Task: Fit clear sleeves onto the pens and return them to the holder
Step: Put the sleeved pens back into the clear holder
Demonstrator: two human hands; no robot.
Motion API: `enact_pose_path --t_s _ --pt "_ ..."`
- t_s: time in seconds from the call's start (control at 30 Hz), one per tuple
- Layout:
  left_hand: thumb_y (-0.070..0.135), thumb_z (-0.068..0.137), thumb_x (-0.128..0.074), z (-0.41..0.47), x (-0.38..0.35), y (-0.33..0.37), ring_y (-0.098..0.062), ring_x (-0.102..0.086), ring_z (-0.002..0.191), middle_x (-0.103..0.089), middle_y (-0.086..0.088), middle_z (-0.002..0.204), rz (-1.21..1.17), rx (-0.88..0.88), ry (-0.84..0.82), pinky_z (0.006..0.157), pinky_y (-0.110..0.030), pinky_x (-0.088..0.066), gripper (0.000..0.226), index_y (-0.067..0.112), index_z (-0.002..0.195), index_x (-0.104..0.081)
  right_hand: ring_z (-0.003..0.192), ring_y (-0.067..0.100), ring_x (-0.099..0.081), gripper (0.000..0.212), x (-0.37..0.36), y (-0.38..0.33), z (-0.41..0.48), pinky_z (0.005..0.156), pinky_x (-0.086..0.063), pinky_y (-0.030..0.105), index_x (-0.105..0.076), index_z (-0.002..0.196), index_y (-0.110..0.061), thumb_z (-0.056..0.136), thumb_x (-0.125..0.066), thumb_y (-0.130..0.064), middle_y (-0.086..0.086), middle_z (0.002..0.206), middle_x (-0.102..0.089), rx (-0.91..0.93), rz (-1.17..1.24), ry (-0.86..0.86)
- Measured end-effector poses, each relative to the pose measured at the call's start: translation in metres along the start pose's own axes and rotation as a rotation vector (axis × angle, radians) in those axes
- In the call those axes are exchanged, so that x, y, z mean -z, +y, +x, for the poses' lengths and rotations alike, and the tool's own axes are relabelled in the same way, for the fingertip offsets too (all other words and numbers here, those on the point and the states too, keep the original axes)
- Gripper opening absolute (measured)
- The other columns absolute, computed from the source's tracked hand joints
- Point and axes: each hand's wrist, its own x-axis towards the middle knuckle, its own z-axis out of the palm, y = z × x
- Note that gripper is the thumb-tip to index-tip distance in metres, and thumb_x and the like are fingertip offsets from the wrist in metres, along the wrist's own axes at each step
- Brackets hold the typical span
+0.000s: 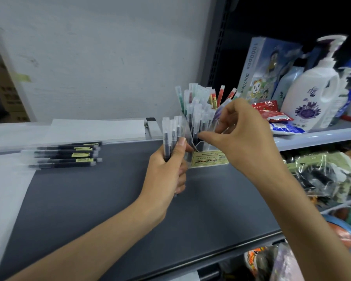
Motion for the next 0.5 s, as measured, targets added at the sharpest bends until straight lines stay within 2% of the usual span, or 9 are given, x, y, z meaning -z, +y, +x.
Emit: enact_pose_path --t_s 0.1,0.2,0.27,0.37,0.5 --pt "0.050 0.103 -0.056 0.000 0.000 0.000 -0.011 -0.026 0.043 -0.032 0.006 0.057 0.006 -0.003 0.003 0.039 -0.024 -0.025 0.038 0.014 0.099 -0.067 0.060 0.008 -0.053 0.049 -0.009 -0.002 -0.001 0.057 -0.042 0.023 -0.053 0.091 -0.018 0.073 -0.094 -0.038 -0.006 0.070 -0.060 0.007 -0.038 0.008" --pt "0.049 0.103 -0.056 0.000 0.000 0.000 -0.011 -0.026 0.043 -0.032 0.005 0.056 0.003 -0.013 0.002 0.040 -0.023 -0.025 0.037 0.015 0.095 -0.067 0.058 0.005 -0.053 0.044 -0.016 0.001 0.002 0.057 -0.039 0.022 -0.055 0.087 -0.020 0.075 -0.092 -0.039 -0.008 0.068 -0.059 -0.020 -0.034 0.052" --pt "0.048 0.104 -0.056 0.000 0.000 0.001 -0.011 -0.026 0.043 -0.032 0.005 0.056 -0.003 -0.013 -0.001 0.039 -0.023 -0.026 0.036 0.016 0.093 -0.067 0.059 0.005 -0.056 0.041 -0.019 0.002 0.007 0.058 -0.046 0.026 -0.057 0.084 -0.020 0.076 -0.092 -0.038 -0.008 0.067 -0.061 -0.040 0.004 0.077" --pt "0.048 0.104 -0.056 0.001 -0.001 0.001 -0.011 -0.026 0.042 -0.032 0.005 0.056 -0.004 -0.008 -0.001 0.039 -0.023 -0.026 0.035 0.016 0.092 -0.067 0.069 0.012 -0.068 0.034 -0.022 0.001 0.011 0.070 -0.059 0.039 -0.063 0.086 -0.021 0.077 -0.093 -0.035 -0.005 0.073 -0.069 -0.069 0.085 0.071" --pt "0.049 0.103 -0.056 0.000 -0.001 0.002 -0.010 -0.026 0.042 -0.033 0.006 0.055 0.003 -0.004 -0.006 0.039 -0.023 -0.025 0.033 0.021 0.090 -0.069 0.071 0.011 -0.072 0.028 -0.023 0.000 0.016 0.073 -0.061 0.038 -0.068 0.087 -0.025 0.078 -0.093 -0.034 -0.006 0.075 -0.073 -0.084 0.098 0.034"
